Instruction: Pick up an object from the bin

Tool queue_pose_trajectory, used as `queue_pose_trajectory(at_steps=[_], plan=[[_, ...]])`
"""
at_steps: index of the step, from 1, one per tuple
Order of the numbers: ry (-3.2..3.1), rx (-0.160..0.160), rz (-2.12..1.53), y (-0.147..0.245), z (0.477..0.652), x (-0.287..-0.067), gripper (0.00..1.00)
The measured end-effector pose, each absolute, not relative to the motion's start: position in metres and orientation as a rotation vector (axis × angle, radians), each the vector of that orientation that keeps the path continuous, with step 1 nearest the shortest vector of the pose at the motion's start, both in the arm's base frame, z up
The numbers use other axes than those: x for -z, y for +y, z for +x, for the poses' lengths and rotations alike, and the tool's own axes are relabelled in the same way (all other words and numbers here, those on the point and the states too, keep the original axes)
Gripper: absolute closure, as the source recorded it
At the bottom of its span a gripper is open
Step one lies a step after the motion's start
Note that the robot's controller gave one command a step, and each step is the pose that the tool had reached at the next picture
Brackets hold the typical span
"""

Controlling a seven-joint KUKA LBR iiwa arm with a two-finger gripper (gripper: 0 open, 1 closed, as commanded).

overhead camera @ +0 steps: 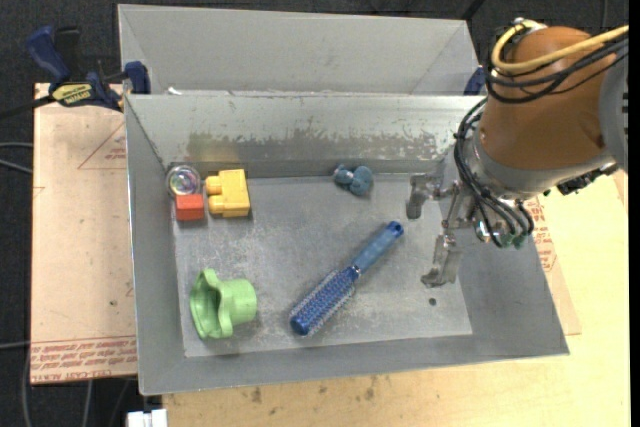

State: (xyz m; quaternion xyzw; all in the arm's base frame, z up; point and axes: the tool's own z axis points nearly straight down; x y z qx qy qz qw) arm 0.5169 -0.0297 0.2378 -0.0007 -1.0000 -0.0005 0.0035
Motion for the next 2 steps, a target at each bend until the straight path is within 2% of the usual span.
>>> queue_pose_trajectory(at_steps=[1,2], plan=[[-3.124,0.005,0.280,0.029,0.534,-0.132,0.00],[-3.067,0.004,0.673,0.043,0.544,-0.068,0.00]])
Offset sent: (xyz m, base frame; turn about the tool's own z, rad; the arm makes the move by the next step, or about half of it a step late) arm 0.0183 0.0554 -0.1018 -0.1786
